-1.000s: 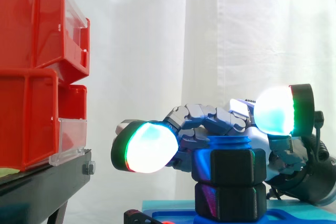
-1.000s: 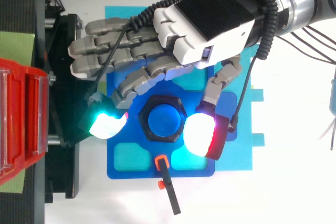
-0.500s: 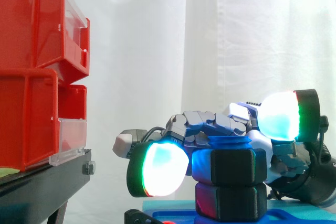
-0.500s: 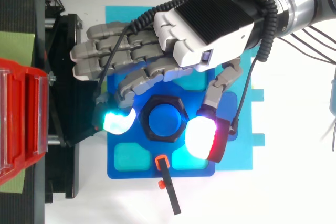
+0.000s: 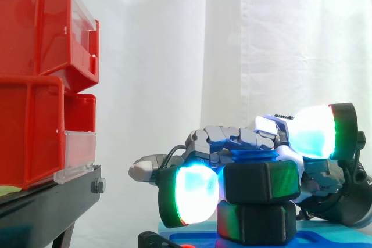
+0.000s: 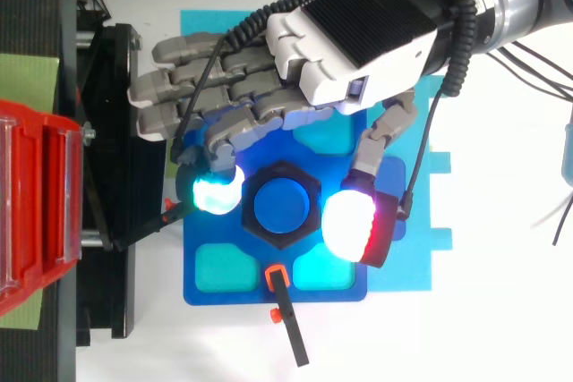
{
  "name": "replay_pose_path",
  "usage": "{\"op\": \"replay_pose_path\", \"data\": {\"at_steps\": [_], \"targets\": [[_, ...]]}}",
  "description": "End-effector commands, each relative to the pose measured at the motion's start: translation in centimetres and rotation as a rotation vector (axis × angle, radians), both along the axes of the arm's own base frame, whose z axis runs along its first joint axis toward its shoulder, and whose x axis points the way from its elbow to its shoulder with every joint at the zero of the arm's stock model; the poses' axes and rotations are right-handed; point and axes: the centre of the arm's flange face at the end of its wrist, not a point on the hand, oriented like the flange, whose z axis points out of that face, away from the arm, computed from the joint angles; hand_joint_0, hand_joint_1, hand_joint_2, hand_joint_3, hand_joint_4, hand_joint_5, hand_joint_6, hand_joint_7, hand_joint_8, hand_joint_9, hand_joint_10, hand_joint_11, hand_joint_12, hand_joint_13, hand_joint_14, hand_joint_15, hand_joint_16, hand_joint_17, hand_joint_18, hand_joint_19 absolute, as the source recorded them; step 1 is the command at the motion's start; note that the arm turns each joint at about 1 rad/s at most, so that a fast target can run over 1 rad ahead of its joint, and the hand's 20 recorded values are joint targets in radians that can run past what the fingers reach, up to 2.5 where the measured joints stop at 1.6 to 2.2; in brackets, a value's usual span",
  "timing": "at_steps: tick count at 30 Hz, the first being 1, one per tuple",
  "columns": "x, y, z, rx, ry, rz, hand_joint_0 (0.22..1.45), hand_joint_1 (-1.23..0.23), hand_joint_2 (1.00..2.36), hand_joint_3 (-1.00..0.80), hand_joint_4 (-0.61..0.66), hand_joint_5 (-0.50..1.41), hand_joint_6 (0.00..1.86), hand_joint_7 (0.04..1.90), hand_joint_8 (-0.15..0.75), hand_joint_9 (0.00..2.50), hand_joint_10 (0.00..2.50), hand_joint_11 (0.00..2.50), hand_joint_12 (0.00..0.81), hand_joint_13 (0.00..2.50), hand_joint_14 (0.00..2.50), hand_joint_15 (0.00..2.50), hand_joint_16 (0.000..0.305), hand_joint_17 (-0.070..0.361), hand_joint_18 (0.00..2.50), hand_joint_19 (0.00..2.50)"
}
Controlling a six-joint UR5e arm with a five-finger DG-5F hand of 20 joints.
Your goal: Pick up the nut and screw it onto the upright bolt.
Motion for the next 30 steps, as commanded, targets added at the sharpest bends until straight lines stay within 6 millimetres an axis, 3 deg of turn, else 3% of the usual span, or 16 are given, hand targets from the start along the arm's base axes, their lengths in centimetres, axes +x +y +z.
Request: {"op": "replay_pose_path", "data": {"at_steps": [1,9,16,30], "targets": [[0.0,-0.3,0.2,-0.004,-0.009,0.003,0.39,-0.22,1.0,-0.5,0.28,-0.17,0.5,1.28,0.302,0.32,0.0,0.0,0.388,0.19,0.0,0.0,0.063,0.141,0.0,0.0],[-0.1,-1.5,0.7,-0.019,-0.032,0.009,0.4,-0.22,1.0,-0.5,0.29,-0.16,0.55,1.25,0.307,0.38,0.0,0.0,0.381,0.23,0.0,0.0,0.061,0.137,0.0,0.0],[-0.2,-1.9,0.8,-0.02,-0.033,0.006,0.41,-0.25,1.0,-0.5,0.29,-0.14,0.66,1.03,0.317,0.5,0.0,0.0,0.367,0.32,0.0,0.0,0.058,0.13,0.06,0.0],[-0.2,-2.5,1.0,-0.023,-0.044,0.002,0.43,-0.28,1.0,-0.5,0.28,-0.08,0.72,0.96,0.326,0.75,0.0,0.0,0.339,0.49,0.0,0.0,0.052,0.118,0.24,0.0]]}}
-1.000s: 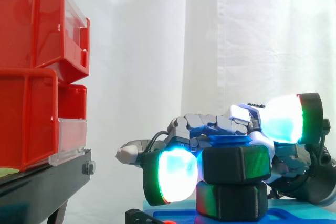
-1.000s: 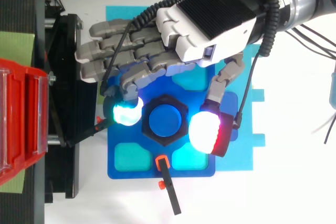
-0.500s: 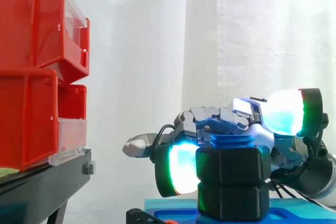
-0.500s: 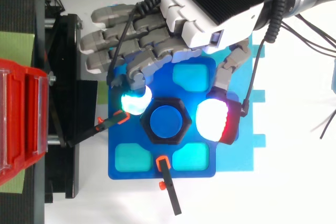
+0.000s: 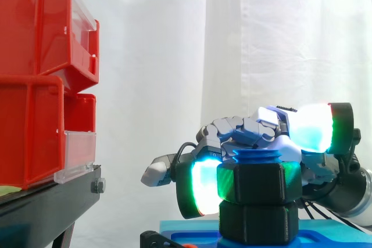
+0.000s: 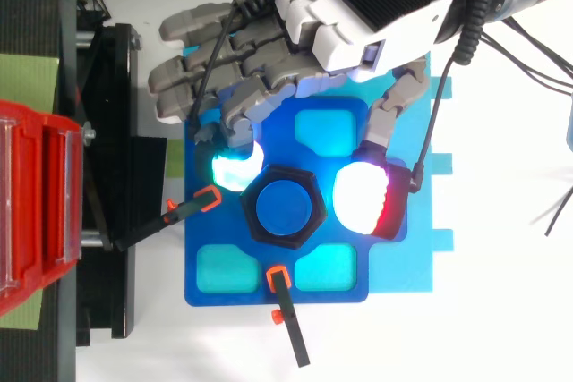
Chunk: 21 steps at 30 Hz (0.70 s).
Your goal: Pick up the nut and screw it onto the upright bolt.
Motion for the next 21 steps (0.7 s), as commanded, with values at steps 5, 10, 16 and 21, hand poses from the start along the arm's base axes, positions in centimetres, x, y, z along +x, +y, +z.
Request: {"op": "replay_pose_path", "data": {"at_steps": [5,10,16,21], "targets": [[0.0,-0.2,0.2,-0.004,-0.005,0.003,0.42,-0.25,1.0,-0.5,0.27,-0.05,0.73,0.96,0.334,0.84,0.0,0.0,0.341,0.54,0.0,0.0,0.054,0.121,0.3,0.0],[0.0,-0.8,0.6,-0.01,-0.01,0.013,0.41,-0.22,1.0,-0.5,0.24,-0.03,0.74,0.95,0.337,0.99,0.0,0.0,0.329,0.64,0.0,0.0,0.053,0.119,0.41,0.0],[0.0,-1.2,0.9,-0.015,-0.016,0.015,0.41,-0.23,1.0,-0.5,0.21,-0.02,0.74,0.96,0.336,1.12,0.0,0.02,0.309,0.72,0.0,0.0,0.05,0.113,0.51,0.0],[0.0,-1.5,1.1,-0.019,-0.018,0.017,0.42,-0.21,1.0,-0.5,0.24,-0.01,0.64,1.14,0.338,1.18,0.0,0.06,0.306,0.74,0.0,0.01,0.048,0.109,0.54,0.02]]}}
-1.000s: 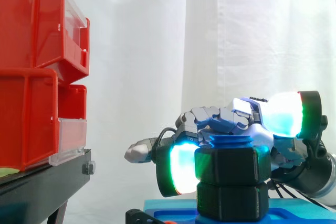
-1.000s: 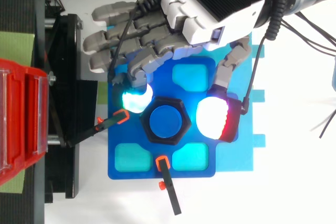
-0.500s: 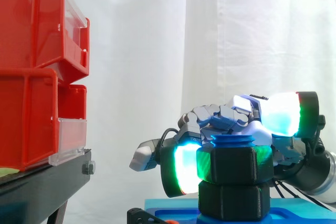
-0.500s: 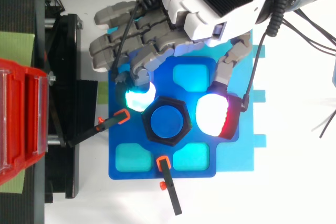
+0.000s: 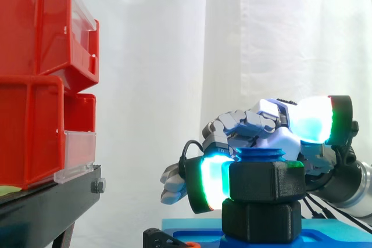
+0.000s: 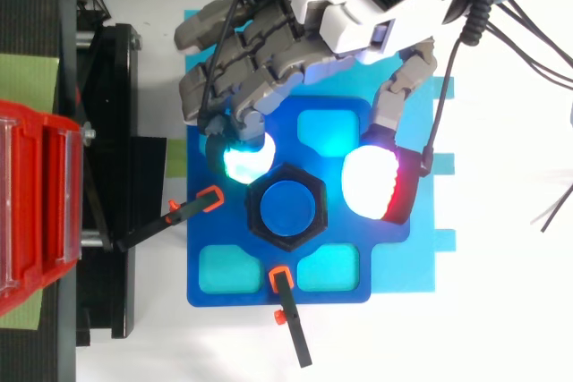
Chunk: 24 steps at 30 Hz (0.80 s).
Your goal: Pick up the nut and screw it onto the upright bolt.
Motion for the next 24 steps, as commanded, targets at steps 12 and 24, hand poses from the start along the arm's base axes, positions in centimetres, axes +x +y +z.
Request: {"op": "replay_pose_path", "data": {"at_steps": [12,24], "targets": [[0.0,-0.7,0.6,-0.004,-0.011,0.006,0.41,-0.16,1.0,-0.5,0.3,-0.1,0.5,1.08,0.312,0.97,0.0,0.01,0.337,0.61,0.0,0.0,0.054,0.122,0.41,0.0],[0.2,-1.7,1.7,-0.009,-0.025,0.024,0.4,-0.17,1.0,-0.5,0.18,-0.2,0.5,0.66,0.263,0.64,0.0,0.0,0.348,0.46,0.0,0.0,0.059,0.132,0.28,0.0]]}}
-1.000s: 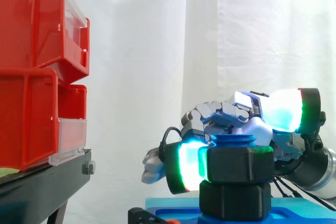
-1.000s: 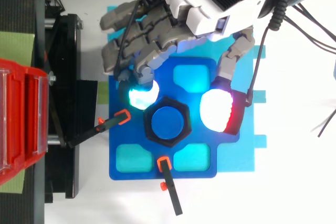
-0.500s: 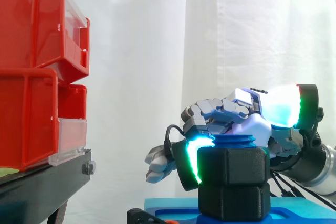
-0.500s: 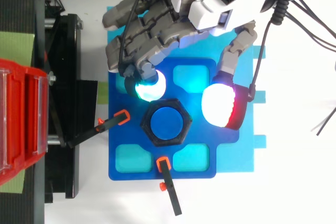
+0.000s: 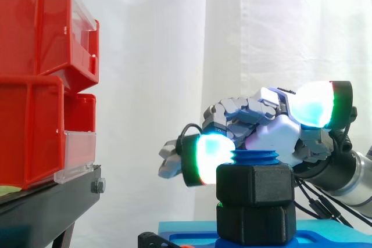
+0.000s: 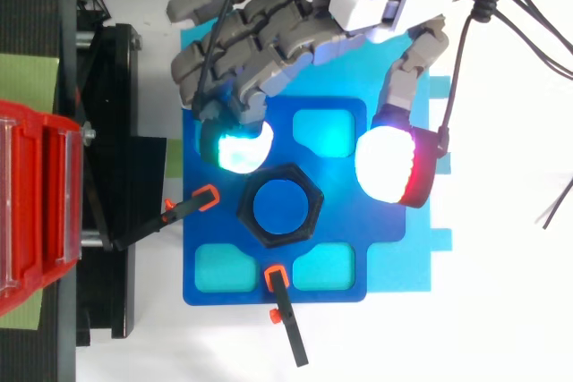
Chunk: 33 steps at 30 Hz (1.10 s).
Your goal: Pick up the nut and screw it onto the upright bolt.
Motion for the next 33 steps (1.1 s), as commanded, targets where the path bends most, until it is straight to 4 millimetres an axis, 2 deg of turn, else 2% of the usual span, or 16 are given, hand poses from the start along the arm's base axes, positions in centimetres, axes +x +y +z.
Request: {"op": "replay_pose_path", "data": {"at_steps": [1,5,11,16,20,30,32,33], "targets": [[0.1,-0.3,0.4,-0.002,-0.006,0.005,0.4,-0.17,1.0,-0.5,0.18,-0.21,0.5,0.65,0.262,0.63,0.0,0.0,0.349,0.45,0.0,0.0,0.059,0.132,0.27,0.0],[0.1,-0.6,0.8,-0.01,-0.013,0.016,0.39,-0.16,1.0,-0.5,0.11,-0.24,0.5,0.56,0.225,0.43,0.0,0.0,0.349,0.23,0.0,0.0,0.058,0.131,0.0,0.0],[-0.1,-1.1,0.6,-0.009,-0.009,0.012,0.39,-0.16,1.0,-0.5,0.08,-0.25,0.5,0.54,0.207,0.29,0.0,0.0,0.358,0.12,0.0,0.0,0.058,0.131,0.0,0.0],[-0.1,-0.2,0.2,-0.006,-0.002,0.016,0.39,-0.13,1.0,-0.5,0.06,-0.25,0.5,0.54,0.194,0.17,0.0,0.0,0.361,0.01,0.0,0.0,0.06,0.134,0.0,0.0],[-0.3,0.7,-1.1,0.008,0.003,-0.005,0.39,-0.12,1.0,-0.5,0.05,-0.26,0.5,0.54,0.183,0.09,0.0,0.0,0.366,0.0,0.0,0.0,0.061,0.138,0.0,0.0],[-0.2,2.2,-2.1,0.029,0.004,-0.027,0.39,-0.1,1.0,-0.5,0.05,-0.26,0.5,0.54,0.186,0.07,0.0,0.0,0.368,0.0,0.0,0.0,0.062,0.139,0.0,0.0],[0.0,2.3,-3.1,0.035,0.013,-0.028,0.39,-0.1,1.0,-0.5,0.05,-0.26,0.5,0.54,0.188,0.07,0.0,0.0,0.368,0.0,0.0,0.0,0.062,0.139,0.0,0.0],[0.2,2.3,-2.8,0.035,0.009,-0.027,0.39,-0.1,1.0,-0.5,0.05,-0.26,0.5,0.54,0.189,0.07,0.0,0.0,0.368,0.0,0.0,0.0,0.062,0.139,0.0,0.0]]}}
